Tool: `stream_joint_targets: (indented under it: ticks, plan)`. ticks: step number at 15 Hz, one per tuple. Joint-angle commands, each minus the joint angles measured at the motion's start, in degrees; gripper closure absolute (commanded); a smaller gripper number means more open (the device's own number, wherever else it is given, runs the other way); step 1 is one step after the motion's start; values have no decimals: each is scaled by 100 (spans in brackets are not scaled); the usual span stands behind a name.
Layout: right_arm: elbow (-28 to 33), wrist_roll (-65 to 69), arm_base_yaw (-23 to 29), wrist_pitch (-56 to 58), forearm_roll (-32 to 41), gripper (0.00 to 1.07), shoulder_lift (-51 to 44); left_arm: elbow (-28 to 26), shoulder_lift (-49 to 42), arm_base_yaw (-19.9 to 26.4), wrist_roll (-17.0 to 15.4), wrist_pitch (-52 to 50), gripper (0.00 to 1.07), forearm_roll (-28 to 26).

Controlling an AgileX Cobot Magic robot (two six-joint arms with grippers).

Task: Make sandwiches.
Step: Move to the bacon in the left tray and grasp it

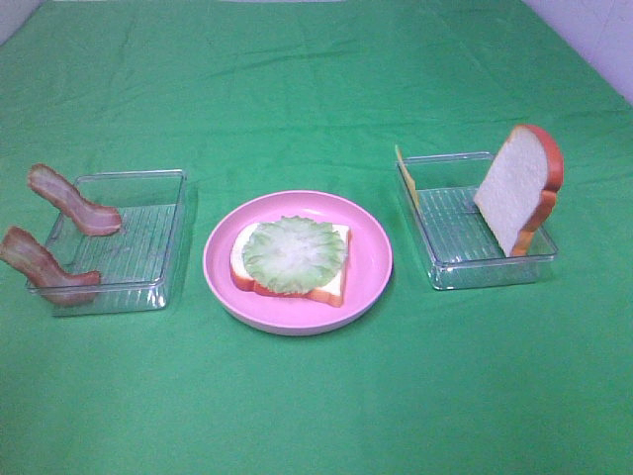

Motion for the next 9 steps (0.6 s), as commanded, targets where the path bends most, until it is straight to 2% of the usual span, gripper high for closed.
stream_joint_targets:
  ticks: [1, 2, 4, 6, 7, 9]
  plan:
    - [23, -52, -23, -11, 0, 34, 6, -590, 1261, -29, -670, -29, 27, 281]
    - [23, -57, -23, -11, 17, 34, 6, -922, 1925, -29, -814, 155, 29, 344]
    - [23, -97, -11, 0, 52, 34, -103, -1730, 3128, -29, -814, 613, 33, 458]
    - [23, -97, -11, -6, 52, 34, -92, -2475, 4291, -29, -636, 974, 33, 533]
    - [23, -97, -11, -6, 52, 35, -92, -2905, 4882, 74, -453, 1003, 33, 487]
    - [23, -97, -11, -6, 52, 35, -92, -3449, 5747, 372, -309, 1003, 33, 338]
